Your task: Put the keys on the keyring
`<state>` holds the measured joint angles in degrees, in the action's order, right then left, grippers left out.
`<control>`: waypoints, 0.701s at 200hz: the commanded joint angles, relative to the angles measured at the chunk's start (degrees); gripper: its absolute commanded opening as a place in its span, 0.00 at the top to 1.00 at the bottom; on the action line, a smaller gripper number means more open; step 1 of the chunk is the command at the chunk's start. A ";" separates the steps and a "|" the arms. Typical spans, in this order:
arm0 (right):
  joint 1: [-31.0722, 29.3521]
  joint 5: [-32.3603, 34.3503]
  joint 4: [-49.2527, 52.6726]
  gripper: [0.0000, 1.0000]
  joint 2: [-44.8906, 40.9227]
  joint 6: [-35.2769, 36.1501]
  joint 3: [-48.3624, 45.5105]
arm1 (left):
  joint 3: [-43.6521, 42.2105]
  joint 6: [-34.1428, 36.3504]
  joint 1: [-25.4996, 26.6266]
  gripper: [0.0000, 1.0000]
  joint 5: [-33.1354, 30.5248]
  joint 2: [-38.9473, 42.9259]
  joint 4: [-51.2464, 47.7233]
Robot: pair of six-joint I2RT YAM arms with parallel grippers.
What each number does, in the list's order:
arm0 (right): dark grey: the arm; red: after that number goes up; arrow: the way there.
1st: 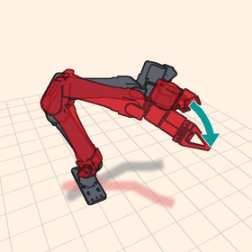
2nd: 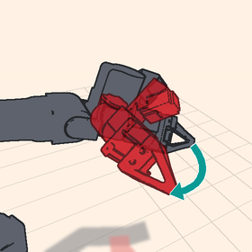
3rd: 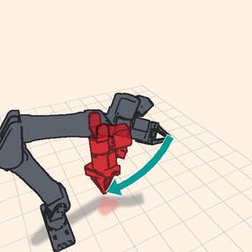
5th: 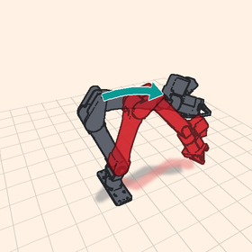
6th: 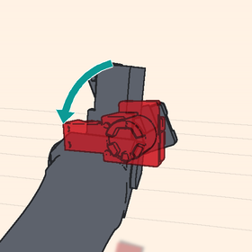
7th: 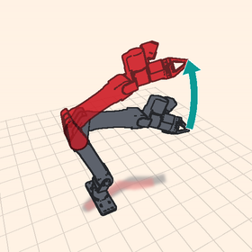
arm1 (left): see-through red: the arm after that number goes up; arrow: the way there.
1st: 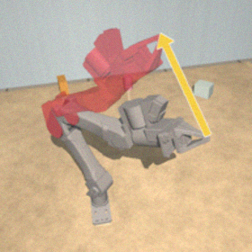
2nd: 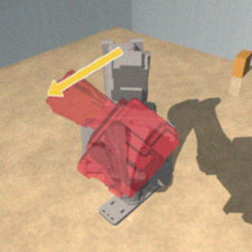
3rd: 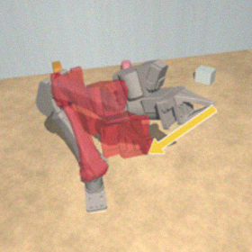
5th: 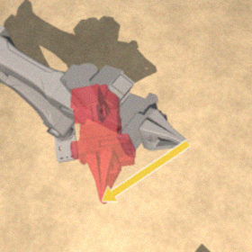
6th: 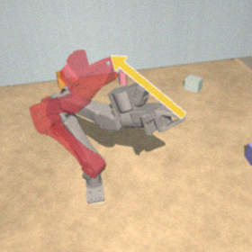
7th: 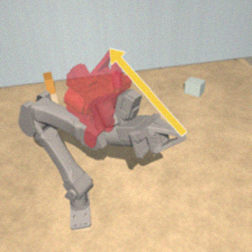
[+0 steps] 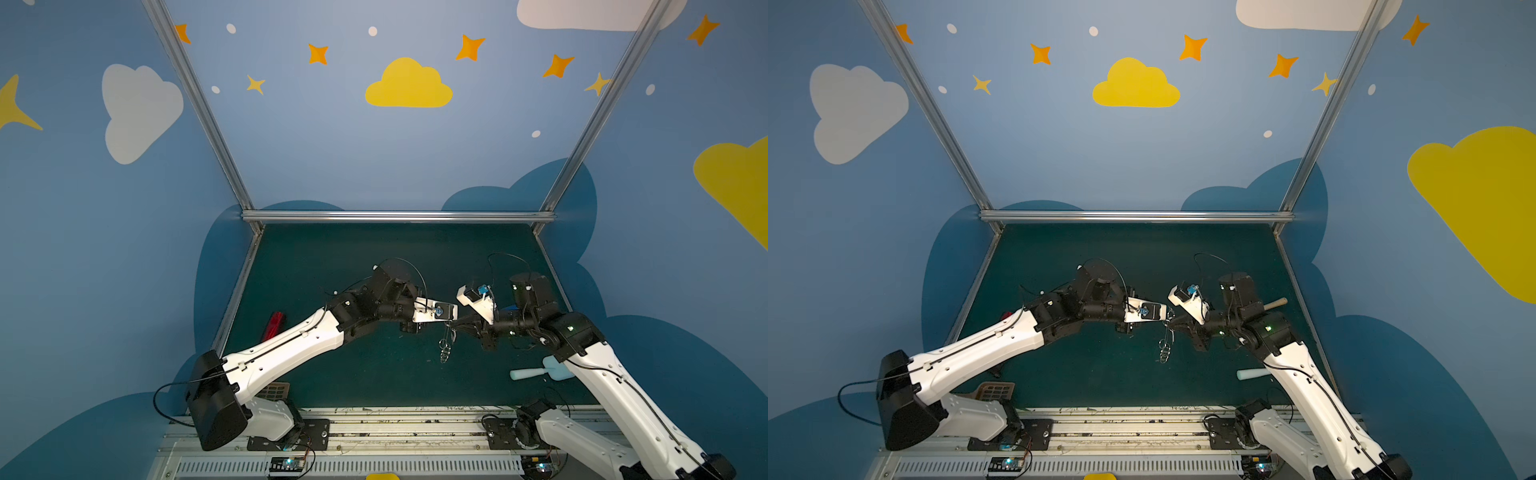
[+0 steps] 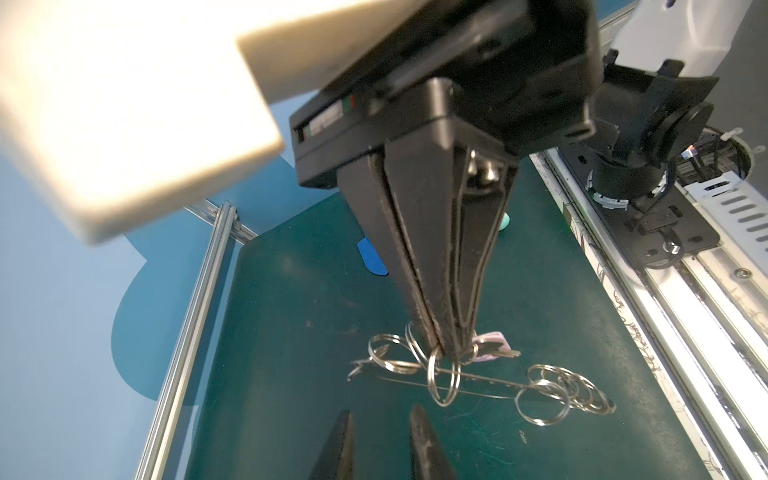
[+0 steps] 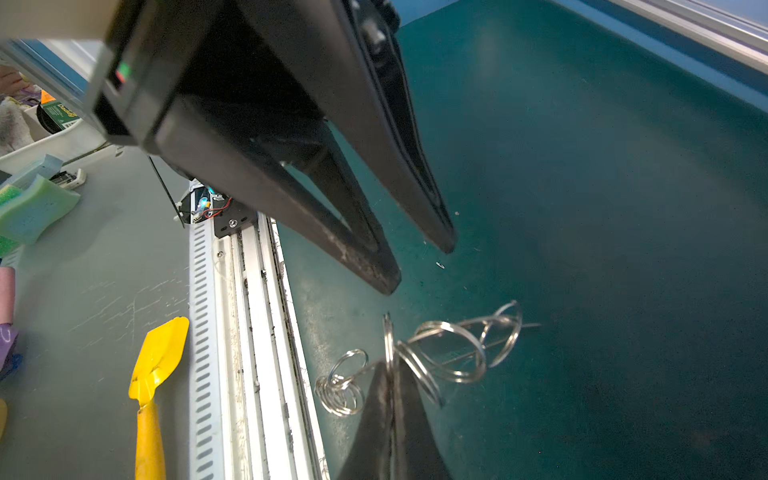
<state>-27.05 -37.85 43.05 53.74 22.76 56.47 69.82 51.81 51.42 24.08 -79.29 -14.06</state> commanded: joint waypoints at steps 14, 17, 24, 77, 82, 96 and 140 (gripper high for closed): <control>-0.90 2.05 1.86 1.00 0.38 -0.88 2.59 | 1.62 0.48 0.43 0.75 1.71 -0.15 -4.15; -0.98 2.07 1.86 1.00 0.40 -0.94 2.66 | 1.71 0.44 0.44 0.75 1.76 -0.21 -4.38; -1.16 2.20 1.73 1.00 0.36 -1.03 2.68 | 1.85 0.10 0.47 0.75 1.71 -0.41 -4.51; -2.24 2.73 0.63 1.00 0.88 -2.11 3.12 | 2.69 -1.80 1.30 0.74 2.10 -2.18 -4.06; -2.36 2.85 0.63 1.00 0.95 -2.19 3.20 | 2.82 -1.95 1.22 0.74 2.13 -2.31 -4.11; -2.55 3.00 0.38 1.00 1.07 -2.53 3.30 | 3.12 -2.08 1.49 0.75 1.72 -2.78 -4.51; -2.75 3.44 -0.38 1.00 1.26 -3.34 3.47 | 3.39 -1.62 1.53 0.77 1.25 -3.32 -5.69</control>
<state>-29.47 -34.50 43.94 54.89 20.36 57.67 71.79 50.46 52.84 25.02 -81.97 -17.76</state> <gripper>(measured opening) 0.048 0.230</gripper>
